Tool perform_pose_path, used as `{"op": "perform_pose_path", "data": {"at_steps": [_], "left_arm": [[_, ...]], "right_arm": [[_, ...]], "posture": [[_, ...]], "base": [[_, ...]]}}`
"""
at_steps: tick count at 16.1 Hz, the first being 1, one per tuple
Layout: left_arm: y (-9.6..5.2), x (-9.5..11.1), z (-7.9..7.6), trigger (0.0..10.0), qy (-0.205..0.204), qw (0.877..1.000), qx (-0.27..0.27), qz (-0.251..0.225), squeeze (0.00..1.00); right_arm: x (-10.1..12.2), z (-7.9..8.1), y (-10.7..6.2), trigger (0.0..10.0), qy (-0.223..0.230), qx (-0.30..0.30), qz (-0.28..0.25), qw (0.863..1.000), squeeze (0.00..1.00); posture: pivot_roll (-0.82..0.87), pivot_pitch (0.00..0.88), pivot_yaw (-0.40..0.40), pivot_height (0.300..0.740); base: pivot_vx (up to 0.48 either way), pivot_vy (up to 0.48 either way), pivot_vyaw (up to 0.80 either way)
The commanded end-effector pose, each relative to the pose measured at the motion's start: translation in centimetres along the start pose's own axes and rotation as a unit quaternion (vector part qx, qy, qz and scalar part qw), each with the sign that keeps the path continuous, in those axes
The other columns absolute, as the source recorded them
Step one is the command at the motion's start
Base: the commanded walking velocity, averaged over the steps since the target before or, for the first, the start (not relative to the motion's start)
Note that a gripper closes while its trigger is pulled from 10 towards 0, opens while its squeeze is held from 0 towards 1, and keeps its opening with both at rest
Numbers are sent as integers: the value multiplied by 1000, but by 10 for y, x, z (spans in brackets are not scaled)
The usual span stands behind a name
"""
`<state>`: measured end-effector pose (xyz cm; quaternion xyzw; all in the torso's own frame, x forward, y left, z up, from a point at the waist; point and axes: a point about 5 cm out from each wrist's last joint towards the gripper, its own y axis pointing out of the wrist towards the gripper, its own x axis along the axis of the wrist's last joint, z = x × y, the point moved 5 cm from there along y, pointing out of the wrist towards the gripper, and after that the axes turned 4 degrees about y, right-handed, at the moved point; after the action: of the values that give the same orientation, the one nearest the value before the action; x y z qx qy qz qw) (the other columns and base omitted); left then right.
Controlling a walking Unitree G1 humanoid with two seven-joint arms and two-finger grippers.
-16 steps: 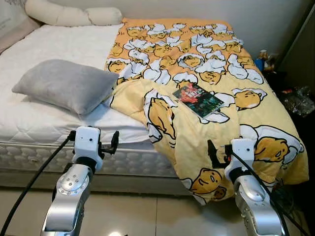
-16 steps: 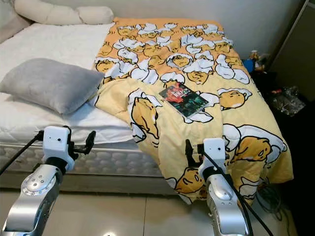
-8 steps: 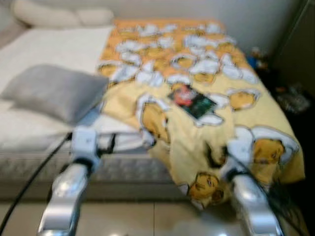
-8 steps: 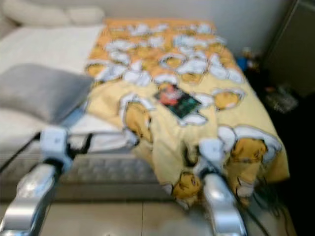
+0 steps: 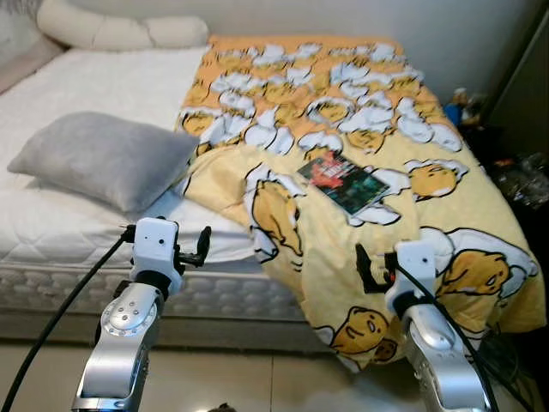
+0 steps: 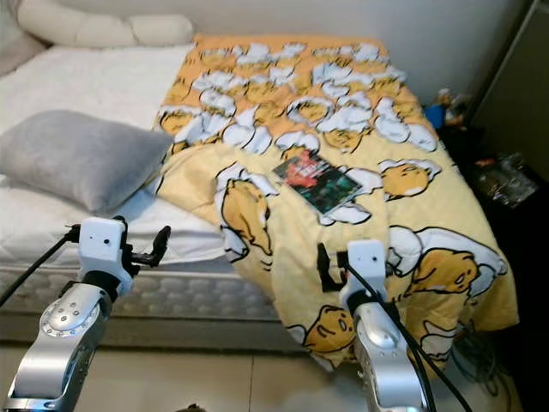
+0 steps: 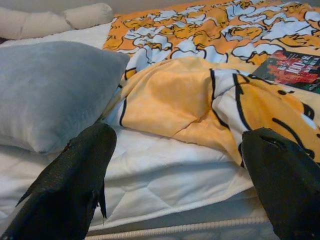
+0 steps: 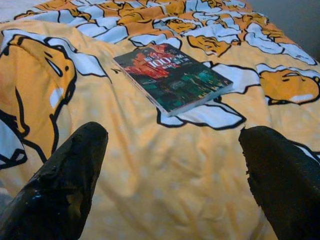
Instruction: Clean up the room
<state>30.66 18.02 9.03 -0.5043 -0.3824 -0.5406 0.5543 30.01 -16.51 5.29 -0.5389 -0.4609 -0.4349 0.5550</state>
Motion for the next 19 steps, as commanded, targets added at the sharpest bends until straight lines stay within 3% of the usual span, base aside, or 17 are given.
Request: {"op": "perform_pose_path", "data": {"at_steps": [1, 6, 19], "left_arm": [[1, 1, -2, 10000, -3, 1000, -4, -1, 0], [4, 0, -2, 10000, -2, 1000, -4, 1, 0], [3, 0, 4, 10000, 9, 1000, -1, 4, 0]], "right_arm": [[-2, -5, 1, 10000, 0, -9, 6, 1000, 0], [-1, 1, 6, 10000, 25, -2, 10, 1000, 0], [4, 5, 13, 10000, 26, 1, 0, 1000, 0]], "posture": [[57, 0, 28, 740], [57, 0, 25, 740], [72, 0, 30, 740]], "base": [[0, 304, 0], [0, 336, 0], [0, 336, 0]]}}
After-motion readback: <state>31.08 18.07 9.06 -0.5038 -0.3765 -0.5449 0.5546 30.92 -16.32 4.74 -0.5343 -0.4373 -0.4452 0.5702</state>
